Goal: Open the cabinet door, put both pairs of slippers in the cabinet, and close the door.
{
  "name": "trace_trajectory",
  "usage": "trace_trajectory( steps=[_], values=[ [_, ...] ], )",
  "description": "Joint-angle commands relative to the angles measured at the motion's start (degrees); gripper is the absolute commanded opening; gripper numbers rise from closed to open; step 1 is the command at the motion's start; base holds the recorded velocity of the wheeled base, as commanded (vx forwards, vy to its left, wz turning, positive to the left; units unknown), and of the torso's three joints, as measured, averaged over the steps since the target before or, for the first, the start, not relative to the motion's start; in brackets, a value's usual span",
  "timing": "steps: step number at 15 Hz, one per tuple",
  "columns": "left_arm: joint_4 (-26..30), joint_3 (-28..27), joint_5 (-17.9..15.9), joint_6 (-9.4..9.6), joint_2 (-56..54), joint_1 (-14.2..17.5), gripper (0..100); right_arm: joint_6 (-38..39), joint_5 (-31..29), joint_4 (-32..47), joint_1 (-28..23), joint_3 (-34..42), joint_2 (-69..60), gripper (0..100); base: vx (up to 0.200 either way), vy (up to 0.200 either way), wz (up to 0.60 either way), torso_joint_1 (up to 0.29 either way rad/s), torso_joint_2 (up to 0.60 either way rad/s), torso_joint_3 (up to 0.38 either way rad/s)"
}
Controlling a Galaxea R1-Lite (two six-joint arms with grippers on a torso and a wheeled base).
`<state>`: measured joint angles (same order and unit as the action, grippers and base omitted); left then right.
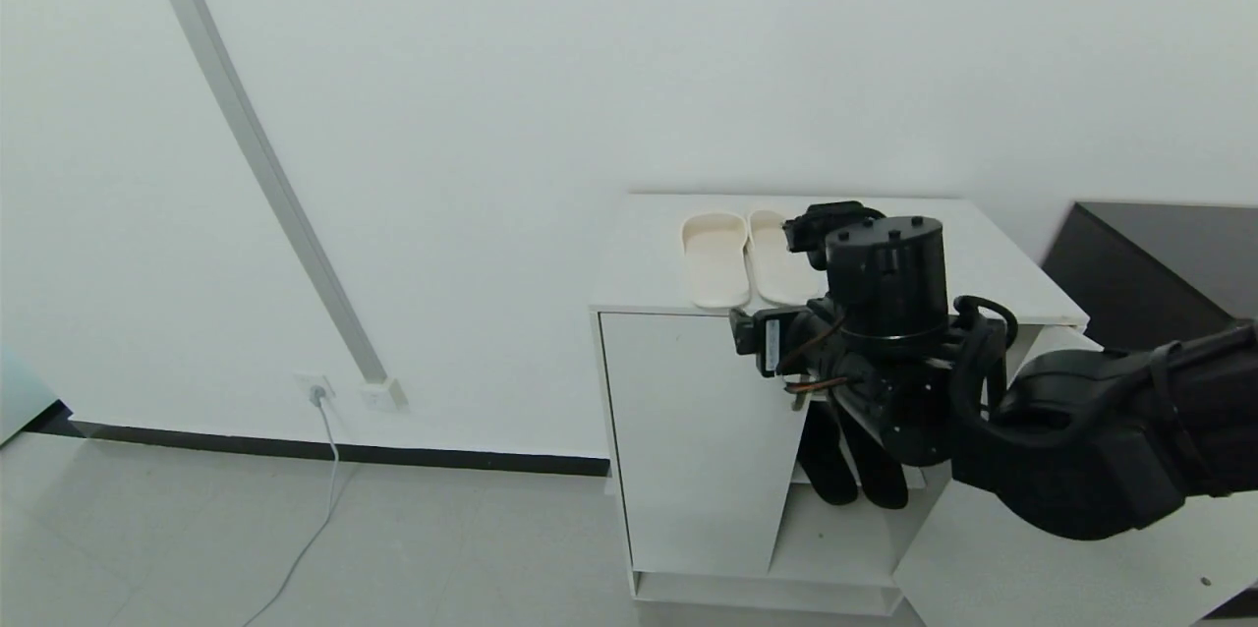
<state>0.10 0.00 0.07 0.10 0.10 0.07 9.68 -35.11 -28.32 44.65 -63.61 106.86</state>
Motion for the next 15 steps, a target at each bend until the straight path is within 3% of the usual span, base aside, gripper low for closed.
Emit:
trace_trajectory(
  steps=[1, 8, 10, 15],
  values=[
    [-0.01, 0.0, 0.01, -0.01, 0.08, 0.01, 0, 1.39, 0.04, 2.13, -2.12, -3.8, 0.89, 100, 0.0, 0.0, 0.0, 0.0, 0.0, 0.0],
    [-0.01, 0.0, 0.01, 0.08, 0.08, 0.01, 0, 3.06, 0.92, 0.81, -2.55, -5.21, 5.2, 100, 0.0, 0.0, 0.0, 0.0, 0.0, 0.0],
    [-0.01, 0.0, 0.01, 0.08, 0.08, 0.01, 0, 1.13, 0.83, 0.19, -2.55, -10.13, 9.86, 100, 0.0, 0.0, 0.0, 0.0, 0.0, 0.0],
    [-0.01, 0.0, 0.01, 0.08, 0.08, 0.01, 0, 1.04, 0.57, 0.19, -3.43, -13.73, 13.46, 100, 0.2, 0.0, 0.0, 0.0, 0.0, 0.002]
  ],
)
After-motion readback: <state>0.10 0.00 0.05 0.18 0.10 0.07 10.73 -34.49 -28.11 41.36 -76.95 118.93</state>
